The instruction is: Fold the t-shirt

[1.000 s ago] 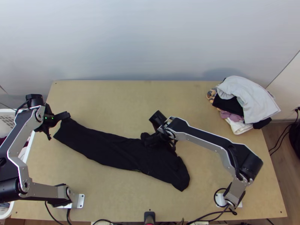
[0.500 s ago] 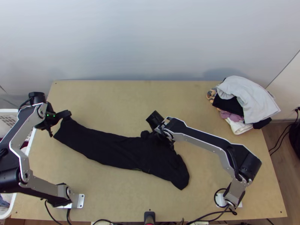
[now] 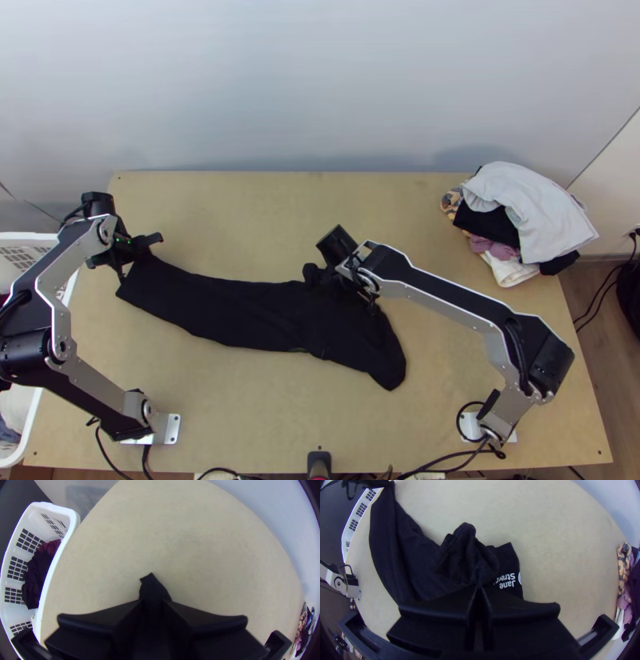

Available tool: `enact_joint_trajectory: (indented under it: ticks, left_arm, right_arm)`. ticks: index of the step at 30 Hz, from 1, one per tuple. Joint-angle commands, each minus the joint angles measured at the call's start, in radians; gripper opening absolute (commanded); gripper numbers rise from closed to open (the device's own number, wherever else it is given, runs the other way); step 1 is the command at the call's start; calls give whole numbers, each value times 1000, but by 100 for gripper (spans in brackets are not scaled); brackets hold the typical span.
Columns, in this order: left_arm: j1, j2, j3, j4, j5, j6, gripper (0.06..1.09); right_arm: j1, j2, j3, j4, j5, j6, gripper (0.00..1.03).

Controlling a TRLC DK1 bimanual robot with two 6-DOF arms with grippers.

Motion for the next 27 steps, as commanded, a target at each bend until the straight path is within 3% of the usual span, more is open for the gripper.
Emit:
enact_joint_trajectory:
  ticks: [1, 8, 15, 23, 27]
  left_arm:
    - [-4, -29, -58, 119, -43, 31, 10]
    - [30, -142, -8, 47, -42, 49, 10]
    - [82, -297, 170, -57, -8, 47, 10]
    - [73, -458, 266, -267, 176, 54, 10]
    - [66, -547, 260, -338, 220, 55, 10]
  right_arm:
    - [-15, -19, 13, -18, 2, 0, 3]
    - [-95, -57, 23, -51, 1, 2, 3]
    - [-234, -115, 59, -66, 2, 2, 3]
    - [-303, -158, 159, -123, 2, 3, 3]
    - [-320, -213, 159, -132, 4, 7, 3]
